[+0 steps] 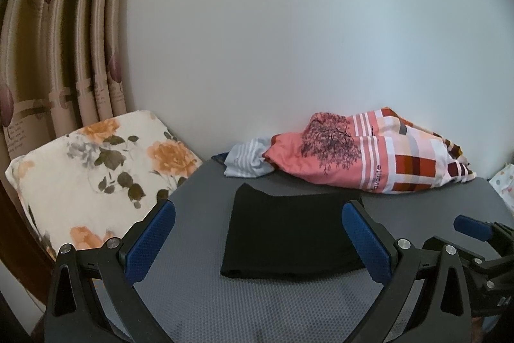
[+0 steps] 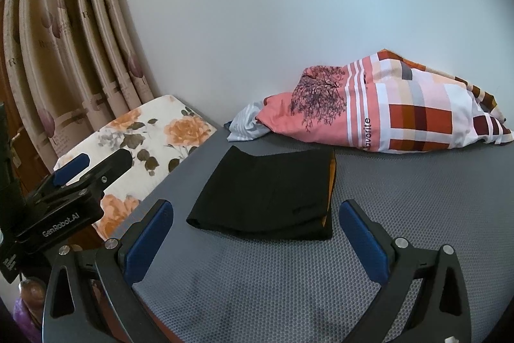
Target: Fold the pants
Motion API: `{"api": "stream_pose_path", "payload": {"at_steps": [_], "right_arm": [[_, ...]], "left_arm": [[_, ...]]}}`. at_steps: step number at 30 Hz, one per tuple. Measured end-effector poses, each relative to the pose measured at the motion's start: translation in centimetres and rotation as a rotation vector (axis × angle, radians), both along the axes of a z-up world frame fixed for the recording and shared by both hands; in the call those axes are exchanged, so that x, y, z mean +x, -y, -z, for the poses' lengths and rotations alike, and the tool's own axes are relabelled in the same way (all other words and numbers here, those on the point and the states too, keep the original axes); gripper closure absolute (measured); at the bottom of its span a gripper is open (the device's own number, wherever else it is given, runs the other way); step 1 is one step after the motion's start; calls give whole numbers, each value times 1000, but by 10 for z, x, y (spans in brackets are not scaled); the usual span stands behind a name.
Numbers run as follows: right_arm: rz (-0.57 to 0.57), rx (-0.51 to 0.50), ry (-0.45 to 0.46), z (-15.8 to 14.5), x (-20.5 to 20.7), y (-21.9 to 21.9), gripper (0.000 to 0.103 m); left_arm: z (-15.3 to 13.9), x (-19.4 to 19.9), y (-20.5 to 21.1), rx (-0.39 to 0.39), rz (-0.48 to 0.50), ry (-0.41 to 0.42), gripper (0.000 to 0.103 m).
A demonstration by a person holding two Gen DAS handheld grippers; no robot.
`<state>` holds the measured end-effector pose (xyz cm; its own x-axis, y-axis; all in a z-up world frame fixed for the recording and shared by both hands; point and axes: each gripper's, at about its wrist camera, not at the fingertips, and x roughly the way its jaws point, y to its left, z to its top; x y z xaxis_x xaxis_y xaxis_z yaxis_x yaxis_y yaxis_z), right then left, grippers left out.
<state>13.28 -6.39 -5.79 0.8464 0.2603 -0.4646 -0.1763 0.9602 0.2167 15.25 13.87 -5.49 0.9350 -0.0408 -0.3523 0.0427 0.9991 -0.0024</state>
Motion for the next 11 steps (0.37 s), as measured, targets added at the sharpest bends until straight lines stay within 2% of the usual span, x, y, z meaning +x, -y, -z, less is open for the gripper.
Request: {"api": "stream_pose_path", "payload": {"at_steps": [3,7,11], "right_arm": [[0,0,-13,5,5,0,0],[-1,-4,-36,14,11,0,0],[1,-5,-52,20,15,1,0]], "left_arm": [[7,6,0,-2,8,-6,0],[17,12,3,37,-37,7,0],[24,17,2,26,-35,-12,0]]}}
